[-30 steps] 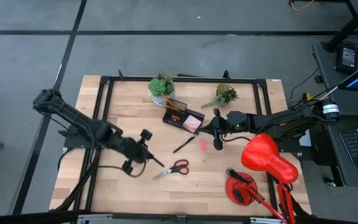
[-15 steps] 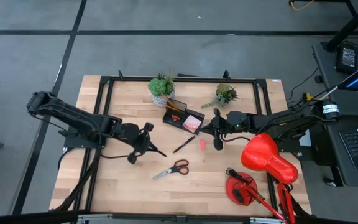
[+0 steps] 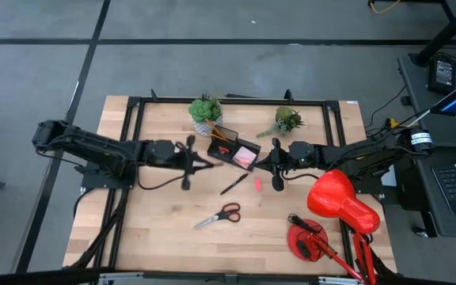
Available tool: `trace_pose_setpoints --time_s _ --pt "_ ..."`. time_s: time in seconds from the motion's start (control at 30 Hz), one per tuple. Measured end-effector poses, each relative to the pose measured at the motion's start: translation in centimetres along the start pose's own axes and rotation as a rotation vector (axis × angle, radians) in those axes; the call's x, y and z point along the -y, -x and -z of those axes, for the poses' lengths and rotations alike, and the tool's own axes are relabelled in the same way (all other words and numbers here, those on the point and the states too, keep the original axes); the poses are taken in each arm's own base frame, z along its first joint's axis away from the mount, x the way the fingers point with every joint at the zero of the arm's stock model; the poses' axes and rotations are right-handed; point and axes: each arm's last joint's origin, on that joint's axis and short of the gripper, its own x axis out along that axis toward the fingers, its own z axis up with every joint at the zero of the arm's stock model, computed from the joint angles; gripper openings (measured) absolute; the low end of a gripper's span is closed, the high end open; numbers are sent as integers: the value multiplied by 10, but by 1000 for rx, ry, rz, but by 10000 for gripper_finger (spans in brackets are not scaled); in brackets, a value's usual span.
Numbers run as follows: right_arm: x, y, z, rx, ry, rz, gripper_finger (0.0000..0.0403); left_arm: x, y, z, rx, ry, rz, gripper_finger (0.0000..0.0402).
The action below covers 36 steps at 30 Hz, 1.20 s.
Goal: Pick and place office supplies into organizer
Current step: Put the bottom black pen into the black desk organizer
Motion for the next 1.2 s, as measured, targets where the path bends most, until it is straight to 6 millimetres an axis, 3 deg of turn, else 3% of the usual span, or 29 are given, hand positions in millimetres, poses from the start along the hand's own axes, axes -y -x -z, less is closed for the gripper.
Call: trace_pose_setpoints --time_s 0.2,0.73,1.0,1.2 --pt "0 0 0 1 3 0 12 -17 -8 -5 80 92 -228 28" --pt "0 0 0 1 28 1 12 -49 -55 17 230 125 -384 28" --pt "0 0 0 0 30 1 12 -73 -62 35 214 213 -464 28" --pt "0 0 0 0 30 1 12 -78 -65 38 252 225 -466 28"
